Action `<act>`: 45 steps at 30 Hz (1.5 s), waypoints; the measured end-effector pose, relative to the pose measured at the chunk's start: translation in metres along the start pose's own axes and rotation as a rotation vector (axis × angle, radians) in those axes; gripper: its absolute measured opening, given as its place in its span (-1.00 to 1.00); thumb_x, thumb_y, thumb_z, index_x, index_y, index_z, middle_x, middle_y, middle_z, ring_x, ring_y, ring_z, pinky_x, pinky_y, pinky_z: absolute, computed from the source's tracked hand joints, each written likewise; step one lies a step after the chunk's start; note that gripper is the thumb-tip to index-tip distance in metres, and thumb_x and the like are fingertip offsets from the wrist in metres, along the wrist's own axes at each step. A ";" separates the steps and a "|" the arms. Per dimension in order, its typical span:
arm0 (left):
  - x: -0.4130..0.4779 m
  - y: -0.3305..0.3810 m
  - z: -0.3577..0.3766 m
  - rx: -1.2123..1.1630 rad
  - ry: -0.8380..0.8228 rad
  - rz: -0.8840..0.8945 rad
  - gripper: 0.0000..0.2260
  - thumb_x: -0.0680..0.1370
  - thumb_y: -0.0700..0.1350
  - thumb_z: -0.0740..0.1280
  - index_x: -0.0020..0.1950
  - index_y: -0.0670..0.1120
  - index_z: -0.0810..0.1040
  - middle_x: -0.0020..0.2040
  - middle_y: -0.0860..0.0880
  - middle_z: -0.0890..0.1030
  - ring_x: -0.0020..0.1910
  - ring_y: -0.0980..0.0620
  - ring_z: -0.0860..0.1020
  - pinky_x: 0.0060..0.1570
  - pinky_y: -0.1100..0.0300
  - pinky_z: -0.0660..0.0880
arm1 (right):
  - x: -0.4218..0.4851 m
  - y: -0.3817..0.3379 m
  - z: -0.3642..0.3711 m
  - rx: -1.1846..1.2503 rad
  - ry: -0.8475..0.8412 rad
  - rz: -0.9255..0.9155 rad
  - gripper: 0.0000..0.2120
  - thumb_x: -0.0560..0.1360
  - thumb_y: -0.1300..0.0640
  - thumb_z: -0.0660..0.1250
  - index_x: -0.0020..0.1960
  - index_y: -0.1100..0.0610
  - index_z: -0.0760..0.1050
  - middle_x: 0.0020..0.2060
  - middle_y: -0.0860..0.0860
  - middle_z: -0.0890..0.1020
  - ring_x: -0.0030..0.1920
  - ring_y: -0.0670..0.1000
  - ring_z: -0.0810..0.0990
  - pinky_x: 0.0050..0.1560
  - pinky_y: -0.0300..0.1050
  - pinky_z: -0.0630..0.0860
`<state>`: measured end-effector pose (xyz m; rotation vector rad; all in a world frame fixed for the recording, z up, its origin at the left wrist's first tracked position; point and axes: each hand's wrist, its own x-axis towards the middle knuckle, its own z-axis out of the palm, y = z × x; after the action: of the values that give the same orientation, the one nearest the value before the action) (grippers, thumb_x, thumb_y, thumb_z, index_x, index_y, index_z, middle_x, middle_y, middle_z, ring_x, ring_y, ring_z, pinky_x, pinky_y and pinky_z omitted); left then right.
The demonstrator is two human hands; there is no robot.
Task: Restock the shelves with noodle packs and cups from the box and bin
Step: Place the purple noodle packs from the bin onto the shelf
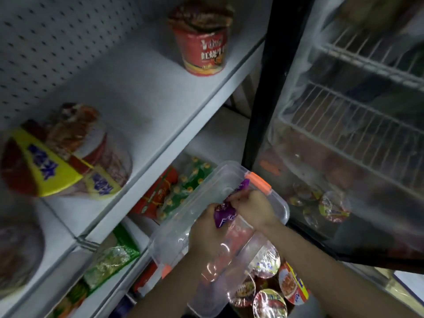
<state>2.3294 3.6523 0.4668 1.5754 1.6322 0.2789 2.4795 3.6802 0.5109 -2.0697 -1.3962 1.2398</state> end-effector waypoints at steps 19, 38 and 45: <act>-0.216 0.165 -0.310 -0.581 0.419 0.461 -0.44 0.42 -0.13 0.52 0.37 0.08 0.40 0.11 0.10 0.68 0.05 0.05 0.68 -0.02 0.04 0.65 | -0.176 -0.214 -0.123 0.115 0.115 -0.963 -0.07 0.37 -0.26 0.40 0.48 -0.45 -0.19 0.38 -0.35 0.21 0.33 -0.44 0.26 0.22 -0.54 0.29; -0.336 0.074 -0.483 0.829 1.093 0.026 0.18 0.26 0.56 0.26 0.54 0.10 -0.43 0.45 -0.11 0.32 0.46 -0.14 0.18 0.51 -0.28 -0.10 | -0.248 -0.441 -0.006 -0.298 0.274 -1.380 -0.11 0.47 -0.37 0.20 0.46 -0.35 -0.43 0.44 0.08 0.17 0.15 0.04 0.52 -0.06 -0.04 0.61; -0.313 0.052 -0.481 0.899 1.135 -0.052 0.15 0.20 0.68 0.03 0.62 0.09 -0.17 0.57 -0.17 0.09 0.56 -0.18 -0.11 0.43 -0.44 -0.18 | -0.239 -0.443 -0.007 -0.537 0.363 -1.303 -0.08 0.43 -0.46 0.13 0.56 -0.20 -0.29 0.57 0.07 -0.22 0.56 0.17 -0.05 0.49 0.15 0.10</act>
<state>1.9997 3.5592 0.9305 2.1951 2.9511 0.5090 2.2030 3.6721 0.9316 -0.9796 -2.3467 -0.0545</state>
